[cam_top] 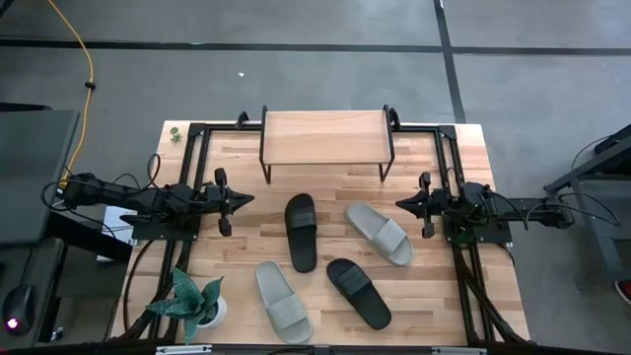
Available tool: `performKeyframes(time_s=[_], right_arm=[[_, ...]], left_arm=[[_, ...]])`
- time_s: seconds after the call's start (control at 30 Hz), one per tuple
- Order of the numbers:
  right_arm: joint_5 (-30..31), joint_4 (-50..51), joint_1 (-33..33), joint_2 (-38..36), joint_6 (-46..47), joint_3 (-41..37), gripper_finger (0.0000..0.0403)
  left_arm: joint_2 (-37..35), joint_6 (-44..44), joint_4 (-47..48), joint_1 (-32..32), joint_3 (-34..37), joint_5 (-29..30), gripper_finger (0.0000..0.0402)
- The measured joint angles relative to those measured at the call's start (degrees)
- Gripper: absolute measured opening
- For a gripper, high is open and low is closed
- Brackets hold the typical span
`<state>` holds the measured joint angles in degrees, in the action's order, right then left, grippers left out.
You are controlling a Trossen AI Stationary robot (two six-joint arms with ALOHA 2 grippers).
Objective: Pick and place slides into the shelf
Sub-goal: Put the bottom black slide on the shelf
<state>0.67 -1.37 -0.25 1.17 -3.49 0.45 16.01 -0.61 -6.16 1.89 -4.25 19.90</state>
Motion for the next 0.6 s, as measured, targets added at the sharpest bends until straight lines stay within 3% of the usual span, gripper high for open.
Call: performKeyframes(time_s=[0.37, 0.6], right_arm=[[-2.19, -8.6, 0.0, -0.07, -0.06, 0.02, 0.0], [0.83, -10.16, 0.0, -0.07, -2.83, 2.31, 0.0]], left_arm=[[0.02, 1.52, 4.58, 0.0, -10.76, -1.29, 0.0001], [1.57, 2.37, 9.3, 0.0, -18.12, -0.87, 0.0001]])
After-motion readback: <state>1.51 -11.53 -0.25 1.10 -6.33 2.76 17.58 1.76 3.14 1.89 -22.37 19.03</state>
